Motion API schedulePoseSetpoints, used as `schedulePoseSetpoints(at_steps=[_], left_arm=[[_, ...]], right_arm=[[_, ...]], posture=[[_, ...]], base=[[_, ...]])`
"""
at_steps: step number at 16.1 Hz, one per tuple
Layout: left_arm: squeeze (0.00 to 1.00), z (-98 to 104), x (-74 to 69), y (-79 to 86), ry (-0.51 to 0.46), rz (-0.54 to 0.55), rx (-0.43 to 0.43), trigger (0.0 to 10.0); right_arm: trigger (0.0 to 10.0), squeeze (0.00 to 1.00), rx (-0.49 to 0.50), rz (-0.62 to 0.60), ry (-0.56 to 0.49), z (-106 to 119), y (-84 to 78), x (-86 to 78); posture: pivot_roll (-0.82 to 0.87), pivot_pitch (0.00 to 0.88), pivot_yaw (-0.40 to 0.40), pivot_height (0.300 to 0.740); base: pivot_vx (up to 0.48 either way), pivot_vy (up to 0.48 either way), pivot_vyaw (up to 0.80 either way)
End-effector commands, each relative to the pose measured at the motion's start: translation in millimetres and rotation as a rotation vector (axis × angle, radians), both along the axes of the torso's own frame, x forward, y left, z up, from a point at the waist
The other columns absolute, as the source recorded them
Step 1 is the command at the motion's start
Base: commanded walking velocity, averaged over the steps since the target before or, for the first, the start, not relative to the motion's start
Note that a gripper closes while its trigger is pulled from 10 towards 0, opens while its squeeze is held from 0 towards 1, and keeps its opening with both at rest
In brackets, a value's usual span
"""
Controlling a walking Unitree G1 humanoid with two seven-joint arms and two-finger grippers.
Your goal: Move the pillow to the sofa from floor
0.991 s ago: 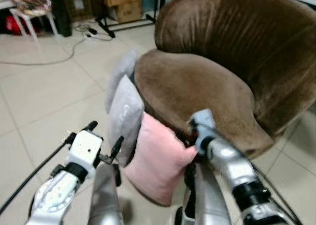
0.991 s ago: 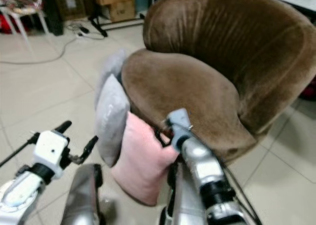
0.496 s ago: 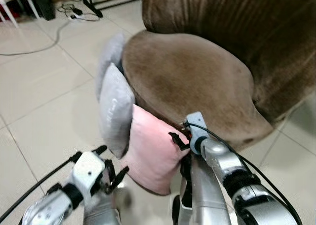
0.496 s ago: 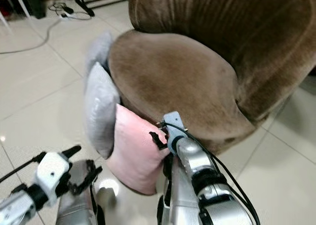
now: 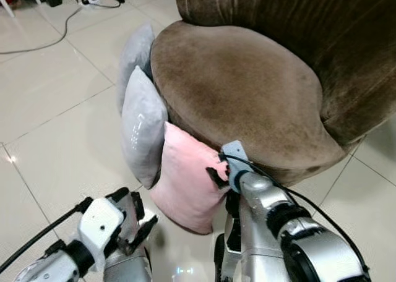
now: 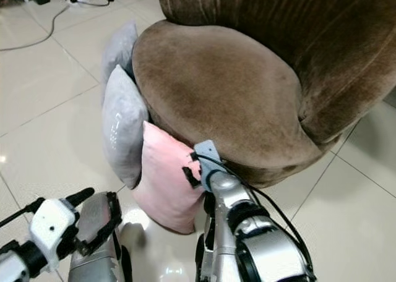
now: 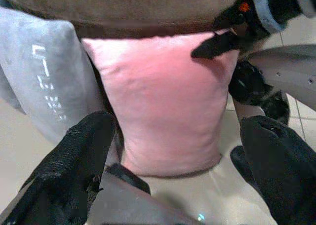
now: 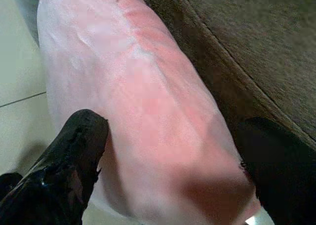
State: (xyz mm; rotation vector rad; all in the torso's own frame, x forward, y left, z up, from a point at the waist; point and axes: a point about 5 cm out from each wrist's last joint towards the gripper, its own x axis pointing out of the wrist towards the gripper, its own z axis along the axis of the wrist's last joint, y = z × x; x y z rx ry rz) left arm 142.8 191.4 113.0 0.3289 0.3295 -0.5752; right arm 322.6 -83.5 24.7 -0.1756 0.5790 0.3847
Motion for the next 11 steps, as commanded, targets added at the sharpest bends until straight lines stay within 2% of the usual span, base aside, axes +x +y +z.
schedulePoseSetpoints(at_steps=[1,3,4,5,6,11], left_arm=[[0.54,1.5,-3.4,1.4,0.015,-0.003,0.002,10.0],[0.54,2.0,-6.5,2.1,0.026,-0.006,0.007,10.0],[0.54,2.3,-7.3,1.9,0.029,-0.007,0.007,10.0],[0.54,2.3,-7.4,1.6,0.030,-0.008,0.007,10.0],[0.54,2.5,-7.6,1.3,0.033,-0.011,0.007,10.0],[0.54,0.3,-12.0,1.8,0.085,-0.047,-0.002,10.0]], right_arm=[[10.0,0.00,-0.008,-0.009,0.022,-5.2,-0.4,-3.8],[9.9,0.00,-0.042,0.018,0.044,-11.2,3.9,-9.2],[4.5,0.00,-0.058,0.022,0.057,-14.0,4.8,-11.6],[1.4,0.00,-0.060,0.017,0.058,-14.2,4.8,-11.7],[0.0,0.00,-0.051,0.009,0.059,-14.3,5.5,-11.7],[0.0,0.00,-0.034,0.022,0.049,-13.4,8.3,-11.7]], posture=[[0.19,0.243,-0.075,0.500],[0.19,0.238,-0.075,0.500],[0.19,0.236,-0.074,0.500],[0.19,0.235,-0.074,0.500],[0.19,0.234,-0.074,0.500],[0.19,0.225,-0.074,0.500]], base=[[0.000,0.000,0.00],[0.000,0.000,0.00],[0.000,0.000,0.00],[0.000,0.000,0.00],[0.000,0.000,0.00],[0.000,0.000,0.00]])
